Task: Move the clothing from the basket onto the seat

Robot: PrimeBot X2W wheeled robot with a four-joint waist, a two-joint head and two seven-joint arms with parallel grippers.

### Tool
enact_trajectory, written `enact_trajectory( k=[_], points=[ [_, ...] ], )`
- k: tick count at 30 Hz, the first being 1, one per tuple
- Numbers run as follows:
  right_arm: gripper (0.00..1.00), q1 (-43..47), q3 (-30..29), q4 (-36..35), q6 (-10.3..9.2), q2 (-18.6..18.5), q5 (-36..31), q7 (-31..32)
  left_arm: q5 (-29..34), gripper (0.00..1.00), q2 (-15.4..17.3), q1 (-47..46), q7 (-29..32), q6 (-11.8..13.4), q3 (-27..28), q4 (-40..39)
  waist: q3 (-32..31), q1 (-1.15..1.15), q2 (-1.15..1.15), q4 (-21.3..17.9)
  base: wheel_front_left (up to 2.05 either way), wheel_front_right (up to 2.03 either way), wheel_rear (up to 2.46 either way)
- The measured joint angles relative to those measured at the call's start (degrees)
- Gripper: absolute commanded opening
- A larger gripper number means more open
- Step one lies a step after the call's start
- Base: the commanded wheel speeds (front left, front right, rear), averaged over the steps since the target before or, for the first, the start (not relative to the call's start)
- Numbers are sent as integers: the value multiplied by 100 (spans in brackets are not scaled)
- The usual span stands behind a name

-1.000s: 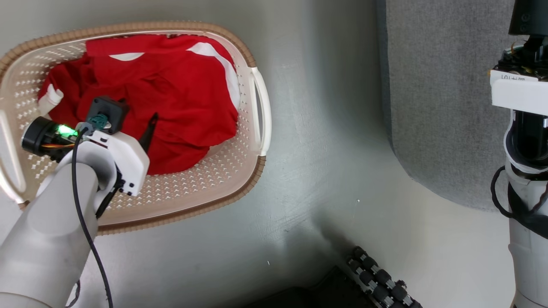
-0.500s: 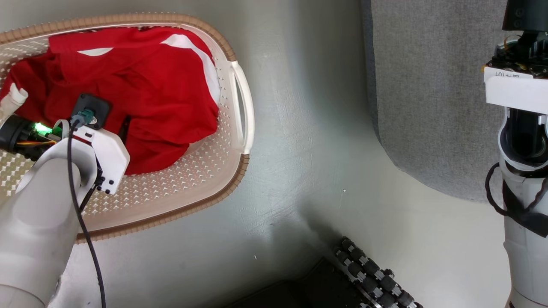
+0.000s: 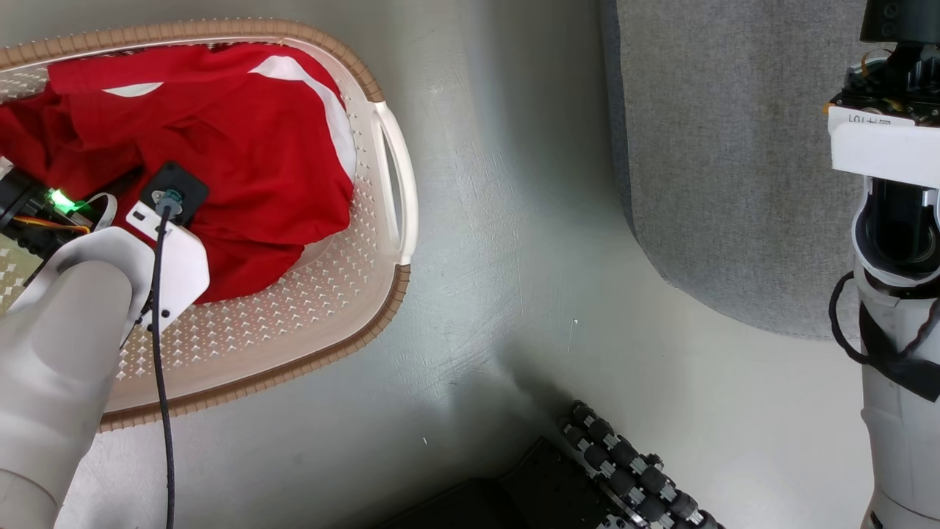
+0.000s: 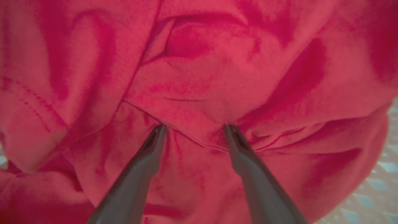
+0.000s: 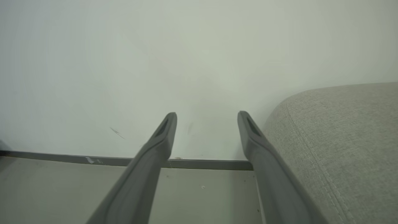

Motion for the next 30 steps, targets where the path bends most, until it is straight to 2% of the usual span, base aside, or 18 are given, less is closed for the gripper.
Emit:
enact_trajectory(
  k=[7,8,9,10,11,12,18,26,30],
  points=[
    [100,-2,0,10,0,10,7,0,229,100,-11,-166,24,-27,-281,205,-18,0,0,-41,0,0,0],
    [100,-2,0,12,0,11,7,0,229,86,-21,-187,24,-48,-286,242,-21,0,0,-44,0,0,0],
    [100,-2,0,14,0,12,7,0,229,40,-32,-203,24,-69,-293,272,-25,0,0,-46,0,0,0],
    [100,-2,0,15,0,12,7,0,229,27,-49,-211,24,-69,-304,299,-29,0,0,-48,0,0,0],
    [100,-2,-1,18,0,12,5,0,229,11,-74,-213,24,-71,-309,322,-33,0,0,-49,0,0,0],
    [100,-2,-1,20,0,12,5,0,229,0,-104,-213,24,-77,-309,347,-37,0,0,-49,0,0,0],
    [100,-5,-14,36,0,15,41,0,219,0,-209,-248,11,-103,-297,482,-68,0,0,-33,0,0,0],
    [100,-120,-83,23,0,16,112,0,159,0,-332,-358,-301,-130,-266,479,-138,0,0,11,0,0,0],
    [100,-136,-174,16,0,18,112,0,160,0,-424,-372,-488,-222,-331,468,-217,0,0,46,0,0,0]
  ],
)
